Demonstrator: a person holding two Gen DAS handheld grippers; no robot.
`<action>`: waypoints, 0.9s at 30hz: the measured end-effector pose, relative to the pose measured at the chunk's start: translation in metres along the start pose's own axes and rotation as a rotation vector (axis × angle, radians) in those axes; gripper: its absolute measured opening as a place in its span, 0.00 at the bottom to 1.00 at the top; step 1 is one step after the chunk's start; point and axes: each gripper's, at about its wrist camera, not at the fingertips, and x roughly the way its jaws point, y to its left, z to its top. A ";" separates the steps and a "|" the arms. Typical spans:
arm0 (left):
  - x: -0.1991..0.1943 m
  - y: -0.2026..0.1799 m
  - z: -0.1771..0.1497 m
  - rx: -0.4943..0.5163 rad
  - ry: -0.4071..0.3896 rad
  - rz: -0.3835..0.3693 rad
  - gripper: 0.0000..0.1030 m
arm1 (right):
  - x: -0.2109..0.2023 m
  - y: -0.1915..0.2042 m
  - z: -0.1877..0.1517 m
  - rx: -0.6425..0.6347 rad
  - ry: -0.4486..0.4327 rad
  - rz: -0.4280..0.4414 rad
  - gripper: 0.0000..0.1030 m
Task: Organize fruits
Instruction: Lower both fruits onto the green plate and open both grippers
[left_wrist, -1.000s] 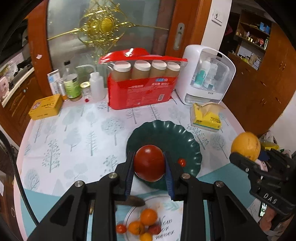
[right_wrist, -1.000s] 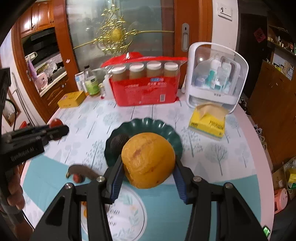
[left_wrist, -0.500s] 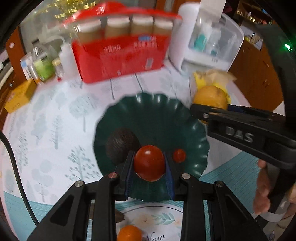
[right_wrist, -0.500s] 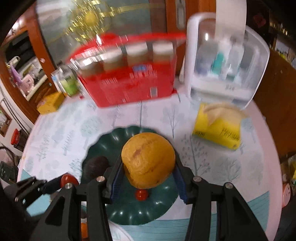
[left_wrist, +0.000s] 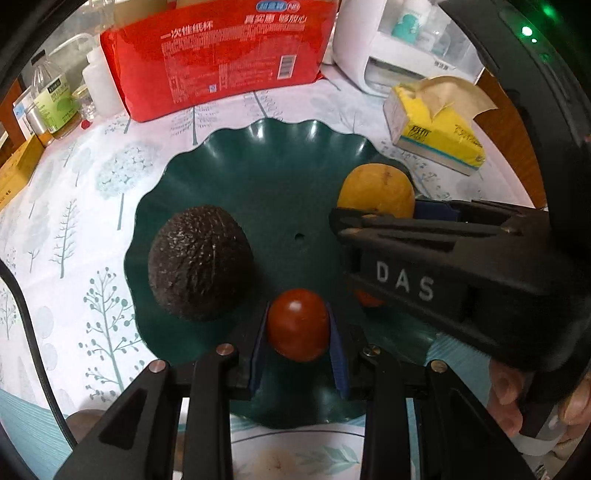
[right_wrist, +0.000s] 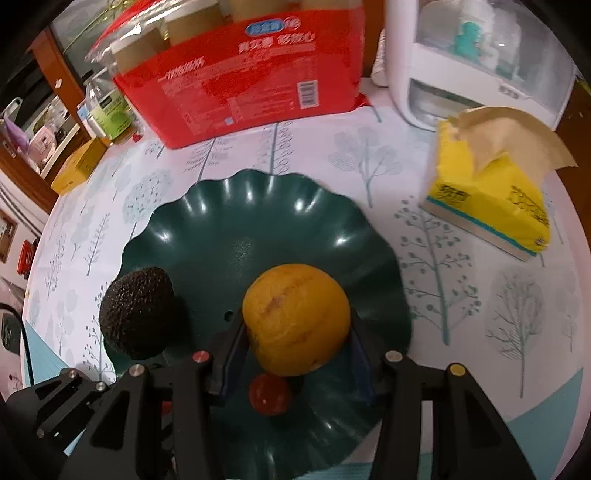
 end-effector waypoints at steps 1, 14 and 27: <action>0.002 0.001 0.000 -0.004 0.004 0.002 0.28 | 0.003 0.001 0.001 -0.009 0.004 0.001 0.49; 0.003 0.005 -0.002 -0.025 -0.009 0.012 0.73 | 0.004 0.006 -0.003 -0.046 -0.052 0.065 0.57; -0.062 0.020 -0.017 -0.038 -0.088 0.044 0.85 | -0.045 0.015 -0.020 -0.050 -0.133 0.075 0.58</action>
